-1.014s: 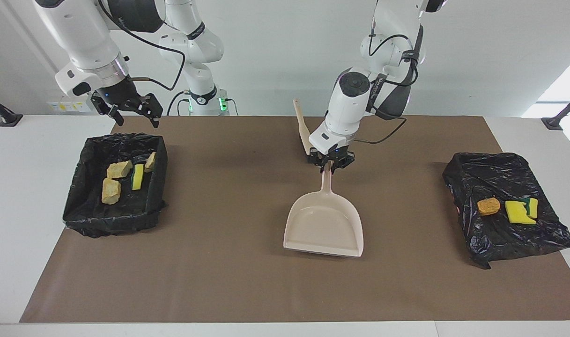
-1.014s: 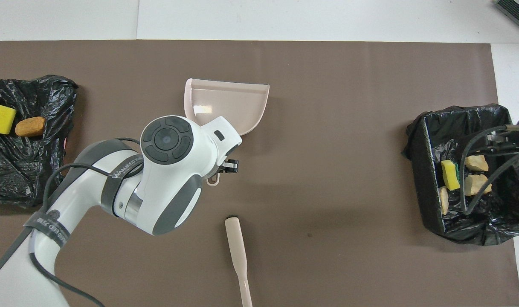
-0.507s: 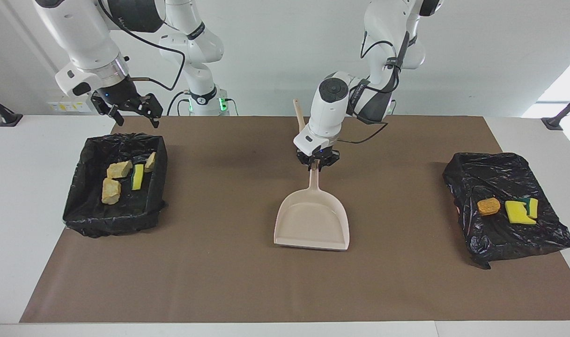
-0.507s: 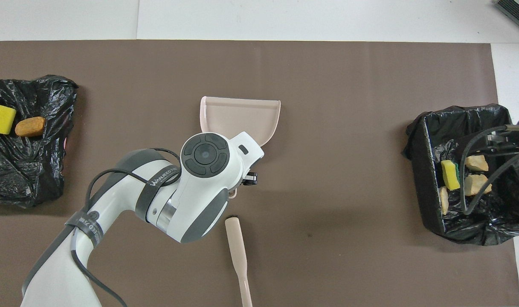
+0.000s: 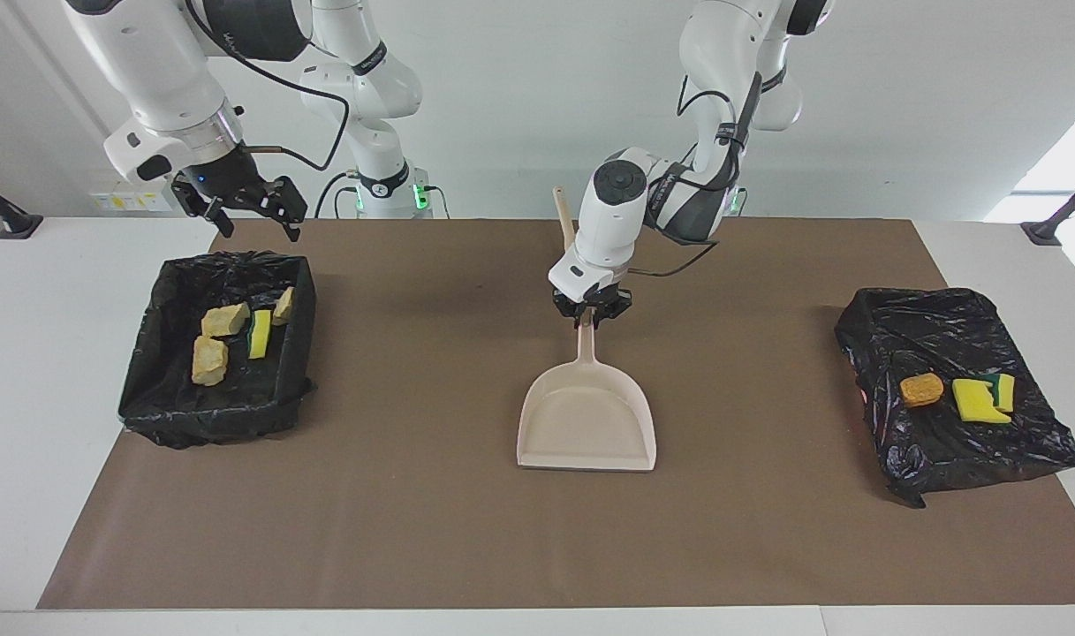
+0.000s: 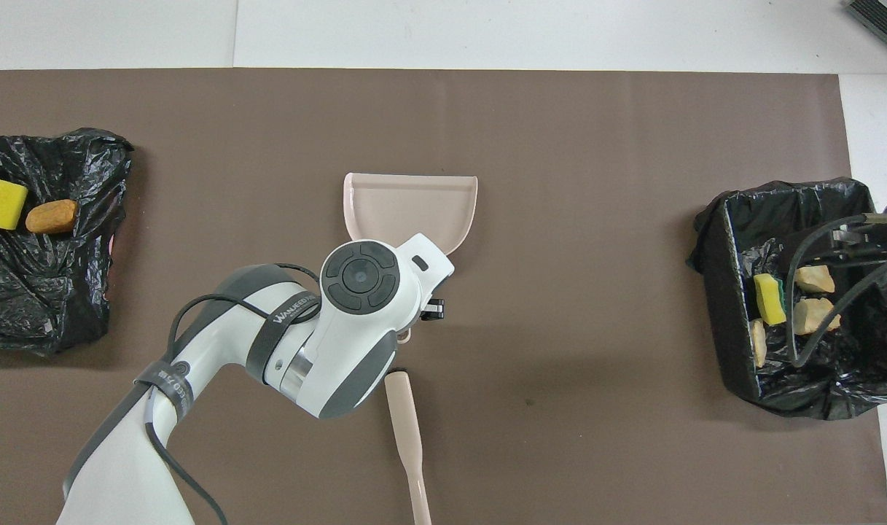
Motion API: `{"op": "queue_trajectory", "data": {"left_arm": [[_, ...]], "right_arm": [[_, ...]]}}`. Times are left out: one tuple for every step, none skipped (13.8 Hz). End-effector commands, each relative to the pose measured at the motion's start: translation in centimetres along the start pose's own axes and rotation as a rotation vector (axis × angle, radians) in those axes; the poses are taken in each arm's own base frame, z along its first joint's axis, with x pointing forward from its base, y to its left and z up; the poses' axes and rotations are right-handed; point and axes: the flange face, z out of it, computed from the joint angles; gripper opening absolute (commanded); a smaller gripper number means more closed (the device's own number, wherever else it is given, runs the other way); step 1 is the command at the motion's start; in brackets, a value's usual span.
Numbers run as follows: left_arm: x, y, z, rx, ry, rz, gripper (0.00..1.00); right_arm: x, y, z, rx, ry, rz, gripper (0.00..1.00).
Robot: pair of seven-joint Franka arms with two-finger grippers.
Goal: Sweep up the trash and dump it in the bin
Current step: 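Bring the dustpan to the table center with the left gripper and release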
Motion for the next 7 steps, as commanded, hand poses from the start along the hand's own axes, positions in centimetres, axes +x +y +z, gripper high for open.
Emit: {"op": "queue_trajectory", "data": {"left_arm": [[-0.1, 0.5, 0.4, -0.010, 0.011, -0.018, 1.00], [0.1, 0.2, -0.3, -0.012, 0.017, -0.024, 1.00], [0.3, -0.3, -1.9, -0.018, 0.031, -0.029, 1.00], [0.2, -0.9, -3.5, -0.010, 0.032, -0.035, 1.00], [0.7, -1.7, -4.7, -0.006, 0.030, -0.049, 1.00], [1.5, -3.0, -6.2, -0.009, 0.039, -0.072, 1.00], [2.2, -4.6, -8.0, -0.010, 0.051, -0.090, 1.00]], "right_arm": [[-0.5, 0.0, -0.3, 0.017, 0.000, 0.016, 1.00], [-0.5, 0.0, -0.3, 0.017, 0.000, 0.016, 1.00], [-0.5, 0.0, -0.3, 0.017, 0.000, 0.016, 1.00], [-0.5, 0.0, -0.3, 0.017, 0.000, 0.016, 1.00], [-0.5, 0.0, -0.3, 0.017, 0.000, 0.016, 1.00], [-0.5, 0.0, -0.3, 0.017, 0.000, 0.016, 1.00], [-0.5, 0.0, -0.3, 0.017, 0.000, 0.016, 1.00]]}}
